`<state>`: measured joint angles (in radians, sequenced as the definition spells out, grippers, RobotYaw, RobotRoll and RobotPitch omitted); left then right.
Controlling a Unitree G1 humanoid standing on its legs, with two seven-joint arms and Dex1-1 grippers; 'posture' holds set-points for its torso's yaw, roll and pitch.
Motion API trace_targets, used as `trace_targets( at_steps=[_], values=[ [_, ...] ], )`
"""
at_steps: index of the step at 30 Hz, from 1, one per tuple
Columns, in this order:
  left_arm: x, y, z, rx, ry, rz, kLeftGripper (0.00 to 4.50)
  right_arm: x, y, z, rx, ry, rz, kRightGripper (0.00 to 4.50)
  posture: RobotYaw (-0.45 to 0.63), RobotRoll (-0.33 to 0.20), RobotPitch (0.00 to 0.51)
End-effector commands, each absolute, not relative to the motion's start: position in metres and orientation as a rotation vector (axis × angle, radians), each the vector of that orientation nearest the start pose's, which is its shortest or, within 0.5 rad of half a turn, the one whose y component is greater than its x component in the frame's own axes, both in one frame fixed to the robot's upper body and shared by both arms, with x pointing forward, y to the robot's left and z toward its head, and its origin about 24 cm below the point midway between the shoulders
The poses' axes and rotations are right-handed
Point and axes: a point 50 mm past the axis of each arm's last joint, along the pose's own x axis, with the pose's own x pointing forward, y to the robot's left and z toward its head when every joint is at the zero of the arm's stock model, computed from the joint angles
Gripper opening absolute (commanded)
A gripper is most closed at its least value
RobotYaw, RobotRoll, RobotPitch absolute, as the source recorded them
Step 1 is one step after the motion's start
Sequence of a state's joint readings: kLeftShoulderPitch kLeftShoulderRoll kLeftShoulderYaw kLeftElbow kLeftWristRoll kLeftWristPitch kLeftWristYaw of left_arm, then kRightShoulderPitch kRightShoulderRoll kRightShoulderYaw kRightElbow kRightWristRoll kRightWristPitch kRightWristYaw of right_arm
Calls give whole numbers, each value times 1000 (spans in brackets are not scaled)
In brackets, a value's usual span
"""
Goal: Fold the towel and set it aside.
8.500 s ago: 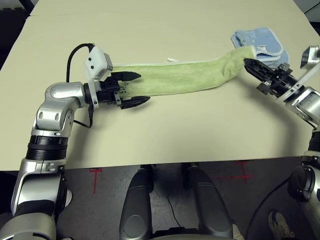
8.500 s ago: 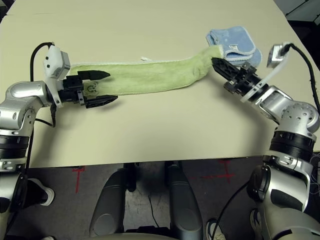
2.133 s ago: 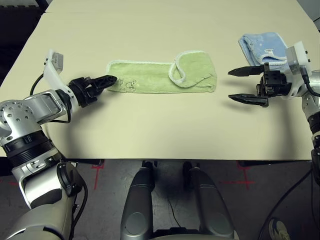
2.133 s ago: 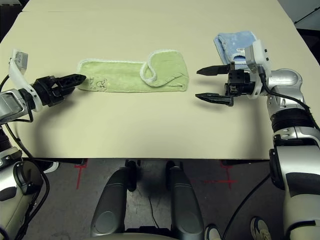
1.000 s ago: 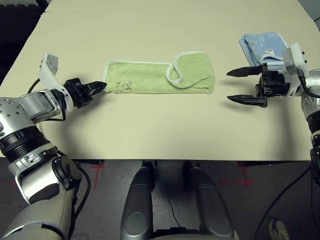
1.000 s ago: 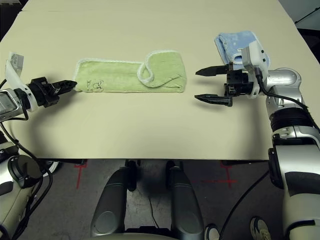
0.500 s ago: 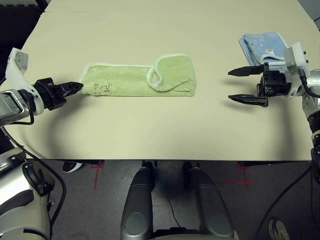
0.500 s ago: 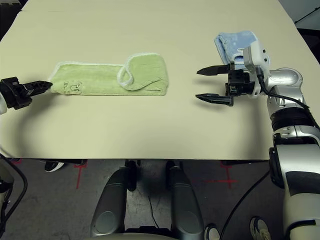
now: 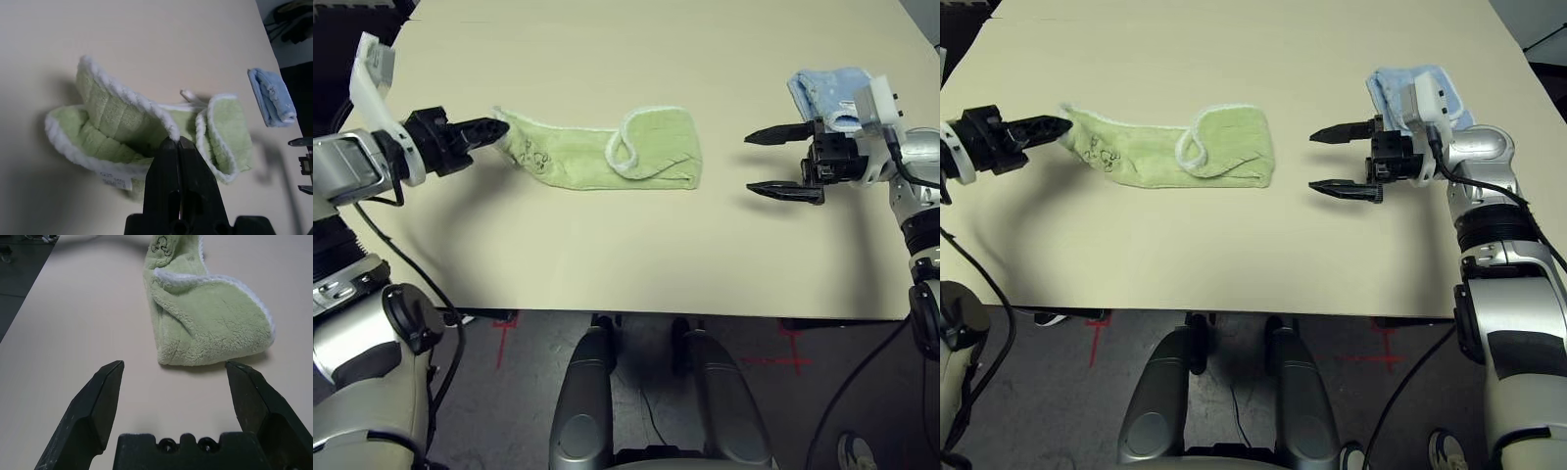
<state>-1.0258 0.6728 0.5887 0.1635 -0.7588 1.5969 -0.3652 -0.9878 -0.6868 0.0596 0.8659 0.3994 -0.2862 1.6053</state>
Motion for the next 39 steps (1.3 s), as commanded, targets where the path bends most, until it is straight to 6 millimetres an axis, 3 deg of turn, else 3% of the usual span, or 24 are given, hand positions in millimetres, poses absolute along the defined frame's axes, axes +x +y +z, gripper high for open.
trace_targets(
  at_steps=[1, 14, 30, 39],
  values=[
    [302, 236, 297, -428, 279, -632, 13, 343, -239, 219, -522, -191, 1337, 4500, 76, 0, 271],
    [311, 151, 304, -454, 266, -937, 13, 348, -239, 220, -514, -183, 1318, 4500, 78, 0, 274],
    [326, 110, 292, -485, 324, -972, 13, 347, -239, 216, -516, -185, 1319, 4500, 74, 0, 278],
    [323, 90, 281, -469, 371, -1043, 13, 347, -241, 215, -515, -179, 1310, 4500, 68, 0, 280]
  ],
)
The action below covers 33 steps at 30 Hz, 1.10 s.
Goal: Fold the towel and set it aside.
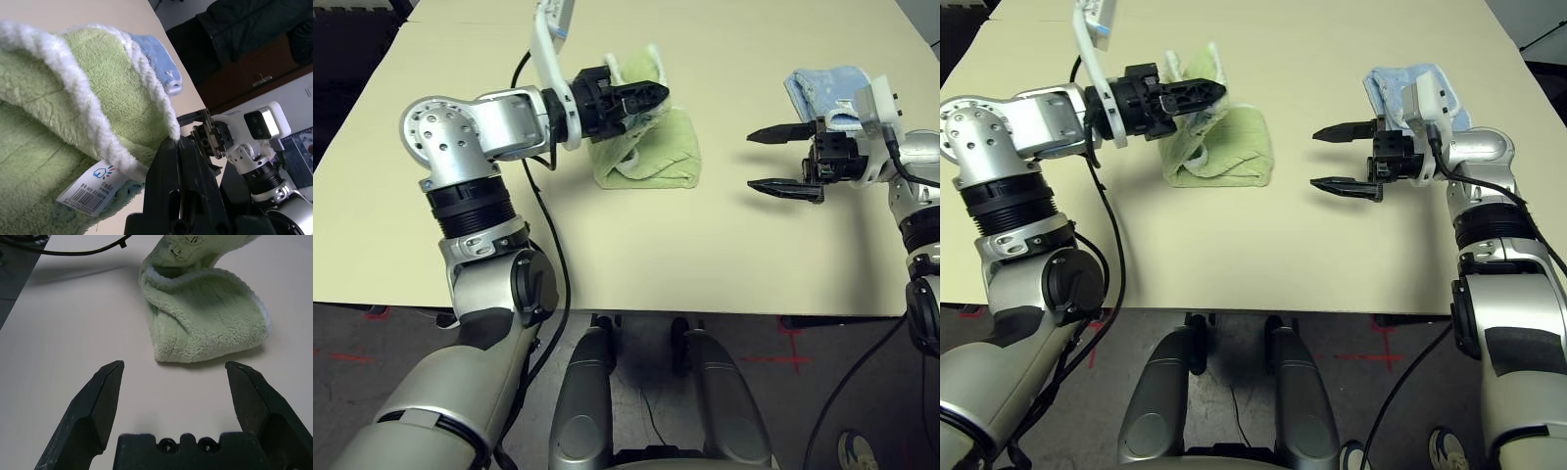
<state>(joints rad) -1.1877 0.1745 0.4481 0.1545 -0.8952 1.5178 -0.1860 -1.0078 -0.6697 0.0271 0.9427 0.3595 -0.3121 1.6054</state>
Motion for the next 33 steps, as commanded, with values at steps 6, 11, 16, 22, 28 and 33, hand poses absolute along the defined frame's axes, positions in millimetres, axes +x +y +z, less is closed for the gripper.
trace_targets(
  at_steps=[6, 11, 16, 22, 28, 33],
  values=[
    [320, 84, 266, -416, 430, -1055, 13, 349, -243, 214, -512, -177, 1292, 4500, 68, 0, 279],
    [321, 81, 254, -395, 465, -1047, 13, 349, -244, 216, -515, -185, 1285, 4500, 68, 0, 278],
    [323, 71, 252, -417, 467, -1050, 13, 349, -241, 216, -518, -194, 1294, 4500, 70, 0, 274],
    [331, 58, 248, -424, 451, -1004, 732, 350, -237, 218, -521, -202, 1305, 4500, 64, 0, 273],
    [333, 52, 247, -424, 444, -999, 2784, 349, -233, 219, -525, -208, 1305, 4500, 55, 0, 270],
    [331, 59, 260, -405, 398, -1003, 4468, 349, -232, 219, -522, -210, 1302, 4500, 55, 0, 268]
  ],
)
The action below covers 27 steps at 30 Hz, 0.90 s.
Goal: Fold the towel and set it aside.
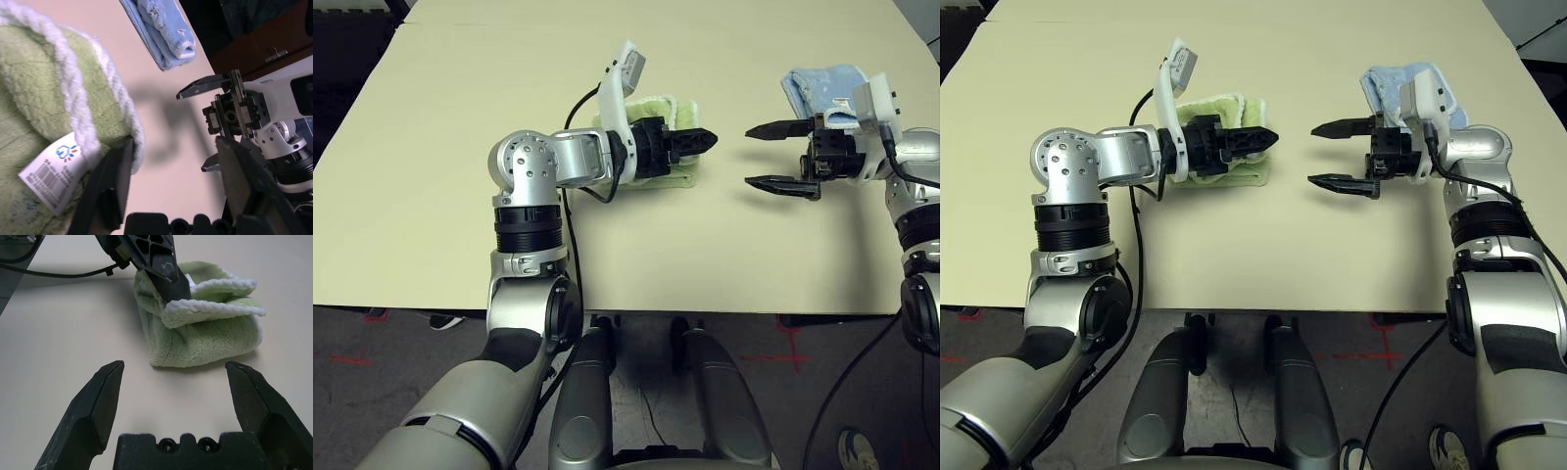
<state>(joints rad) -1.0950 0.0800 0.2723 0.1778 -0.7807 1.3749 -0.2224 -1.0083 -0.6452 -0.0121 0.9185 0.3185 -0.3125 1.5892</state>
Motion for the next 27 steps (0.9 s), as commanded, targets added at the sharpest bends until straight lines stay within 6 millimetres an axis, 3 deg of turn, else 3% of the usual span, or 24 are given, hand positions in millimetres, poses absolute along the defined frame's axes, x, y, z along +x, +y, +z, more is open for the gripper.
trace_targets(
  at_steps=[1, 6, 11, 13, 19, 22, 27],
  values=[
    [329, 63, 266, -409, 385, -1018, 4468, 349, -232, 219, -521, -209, 1300, 4500, 54, 0, 269],
    [320, 94, 300, -451, 340, -1060, 4468, 349, -239, 221, -513, -202, 1284, 4500, 64, 0, 270],
    [315, 124, 312, -351, 283, -989, 4468, 350, -242, 220, -452, -219, 1262, 4500, 78, 0, 270],
    [314, 133, 309, -294, 209, -979, 4468, 351, -241, 219, -411, -224, 1249, 4500, 80, 0, 270],
    [316, 161, 270, -68, 118, -977, 4468, 352, -240, 213, -367, -224, 1241, 4500, 75, 0, 271],
    [318, 169, 258, -42, 103, -986, 4500, 351, -236, 213, -376, -224, 1267, 3904, 69, 0, 273],
    [322, 177, 251, 43, 55, -1003, 4500, 354, -227, 215, -373, -233, 1279, 2124, 57, 0, 283]
  ],
)
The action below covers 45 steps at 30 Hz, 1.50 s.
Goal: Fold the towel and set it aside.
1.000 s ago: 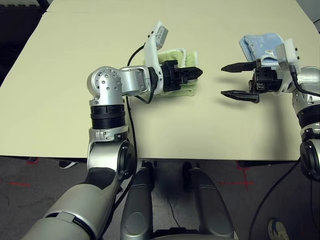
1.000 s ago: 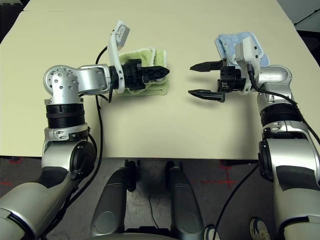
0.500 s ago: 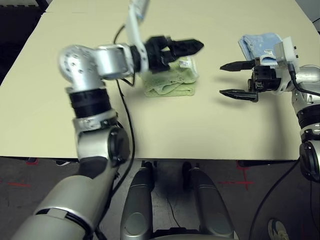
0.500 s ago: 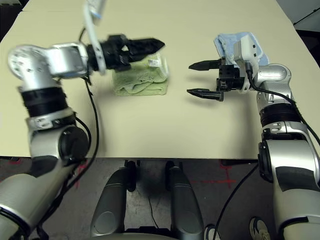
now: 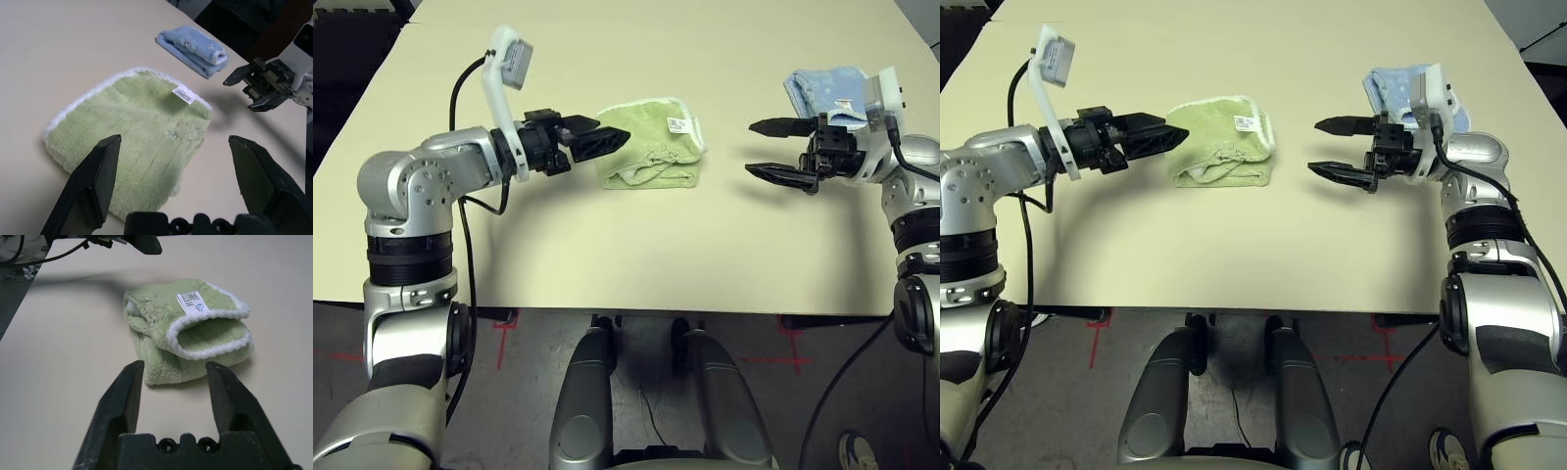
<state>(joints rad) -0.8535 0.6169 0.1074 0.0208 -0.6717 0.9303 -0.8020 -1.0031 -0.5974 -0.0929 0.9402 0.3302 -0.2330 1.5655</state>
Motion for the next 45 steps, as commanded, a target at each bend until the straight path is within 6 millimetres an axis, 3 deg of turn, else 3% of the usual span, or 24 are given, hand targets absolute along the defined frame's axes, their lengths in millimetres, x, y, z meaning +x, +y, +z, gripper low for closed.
trace_targets(
  at_steps=[1, 6, 13, 16, 26, 27, 35, 45],
  values=[
    [322, 179, 250, 71, 51, -1003, 4500, 355, -225, 215, -367, -236, 1279, 1703, 57, 0, 283],
    [327, 182, 245, 168, 20, -1014, 4500, 355, -220, 213, -345, -243, 1284, 9, 55, 0, 284],
    [333, 186, 233, 409, -55, -1067, 4500, 354, -218, 215, -337, -247, 1292, 9, 60, 0, 282],
    [332, 187, 225, 472, -73, -1101, 3878, 354, -218, 215, -337, -249, 1297, 0, 59, 0, 283],
    [328, 185, 233, 483, -166, -1183, 174, 355, -216, 216, -337, -245, 1302, 0, 63, 0, 283],
    [329, 186, 235, 483, -175, -1182, 73, 356, -215, 217, -331, -250, 1303, 0, 63, 0, 283],
    [347, 172, 244, 427, -219, -1103, 73, 369, -178, 224, -264, -313, 1331, 0, 78, 0, 284],
    [371, 152, 219, 447, -86, -1073, 73, 385, -138, 206, -356, -223, 1268, 0, 98, 0, 280]
  ],
)
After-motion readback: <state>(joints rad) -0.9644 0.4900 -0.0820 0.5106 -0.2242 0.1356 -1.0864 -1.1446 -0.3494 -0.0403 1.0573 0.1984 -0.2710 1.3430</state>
